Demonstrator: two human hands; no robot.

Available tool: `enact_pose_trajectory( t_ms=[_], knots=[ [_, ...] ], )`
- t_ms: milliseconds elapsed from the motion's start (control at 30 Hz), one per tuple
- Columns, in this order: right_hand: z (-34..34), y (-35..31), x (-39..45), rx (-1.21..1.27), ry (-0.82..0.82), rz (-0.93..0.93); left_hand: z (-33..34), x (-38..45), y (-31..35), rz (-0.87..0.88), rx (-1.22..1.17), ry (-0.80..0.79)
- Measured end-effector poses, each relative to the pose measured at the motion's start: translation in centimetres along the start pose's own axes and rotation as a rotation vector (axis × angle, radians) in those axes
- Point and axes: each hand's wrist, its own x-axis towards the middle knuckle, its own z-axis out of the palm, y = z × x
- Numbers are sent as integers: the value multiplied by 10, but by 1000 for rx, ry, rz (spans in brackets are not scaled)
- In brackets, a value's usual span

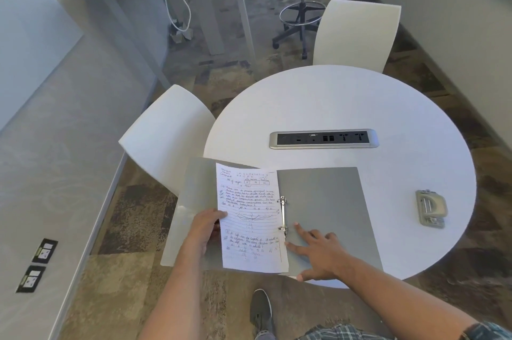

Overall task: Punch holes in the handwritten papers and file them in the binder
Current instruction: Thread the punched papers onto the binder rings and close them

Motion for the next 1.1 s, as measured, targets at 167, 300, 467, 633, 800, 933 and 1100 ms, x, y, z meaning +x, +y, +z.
enact_pose_trajectory(
  t_ms=[167,300,467,633,800,933,1100],
  knots=[
    [-8,11,-11,526,121,144,33,-29,42,166,-71,-184],
    [-10,22,-18,1053,253,264,68,-44,52,165,-222,-294],
    [-24,34,-40,1581,349,186,107,-48,39,150,-166,-538],
    [-29,39,-52,1750,277,108,134,-43,19,147,136,-534],
    [-28,52,-60,1747,439,199,142,-28,0,182,162,-330],
    [-23,63,-63,1763,516,284,141,-15,-12,214,342,-119],
    [-26,70,-70,1802,578,270,140,-5,-29,160,456,-49]
  ],
)
